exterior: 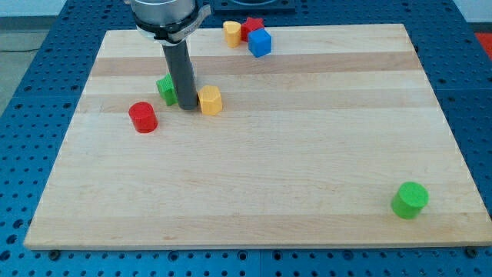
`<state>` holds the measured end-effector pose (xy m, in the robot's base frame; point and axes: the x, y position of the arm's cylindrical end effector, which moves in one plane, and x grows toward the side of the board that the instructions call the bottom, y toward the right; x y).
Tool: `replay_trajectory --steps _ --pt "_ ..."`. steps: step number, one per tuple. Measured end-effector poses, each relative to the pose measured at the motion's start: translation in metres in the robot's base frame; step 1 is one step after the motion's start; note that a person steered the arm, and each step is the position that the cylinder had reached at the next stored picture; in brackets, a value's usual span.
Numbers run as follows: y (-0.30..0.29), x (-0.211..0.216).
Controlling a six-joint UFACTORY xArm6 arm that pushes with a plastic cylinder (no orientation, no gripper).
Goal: Move the yellow hexagon to the top of the green circle
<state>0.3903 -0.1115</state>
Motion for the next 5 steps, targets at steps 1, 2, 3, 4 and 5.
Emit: replay_trajectory --steps 1,2,3,4,5 --pt "0.025 0.0" --pt "0.047 -0.004" --pt "0.058 -0.015" --pt "0.088 -0.015" --pt "0.117 -0.01"
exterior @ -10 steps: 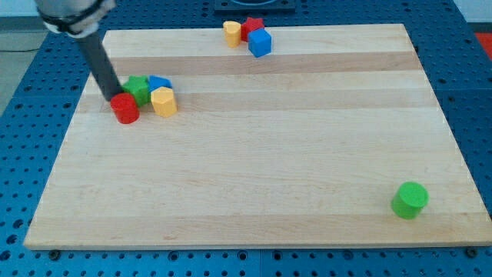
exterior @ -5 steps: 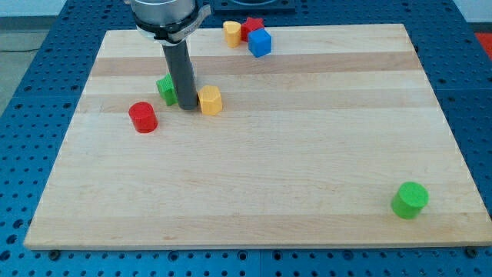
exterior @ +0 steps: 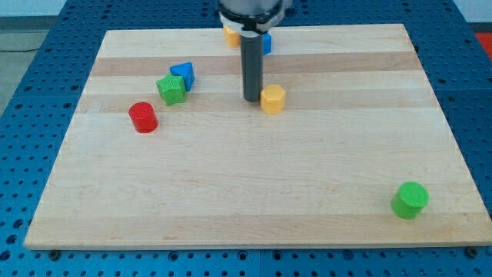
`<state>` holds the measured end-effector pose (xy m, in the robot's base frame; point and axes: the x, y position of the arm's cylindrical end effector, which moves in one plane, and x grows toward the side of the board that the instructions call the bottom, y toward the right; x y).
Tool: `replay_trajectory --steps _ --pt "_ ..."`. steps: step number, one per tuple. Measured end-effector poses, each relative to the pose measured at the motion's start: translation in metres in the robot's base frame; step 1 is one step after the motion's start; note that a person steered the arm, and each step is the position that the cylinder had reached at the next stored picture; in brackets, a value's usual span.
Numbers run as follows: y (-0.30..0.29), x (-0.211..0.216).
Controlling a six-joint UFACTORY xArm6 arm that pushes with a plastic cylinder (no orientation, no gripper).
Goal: Move the yellow hexagon to the top of the green circle
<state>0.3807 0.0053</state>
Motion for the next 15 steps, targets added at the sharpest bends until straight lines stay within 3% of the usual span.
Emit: replay_trajectory --steps 8,11,15 --pt "0.158 0.028" --pt "0.168 0.088" --pt "0.186 0.115"
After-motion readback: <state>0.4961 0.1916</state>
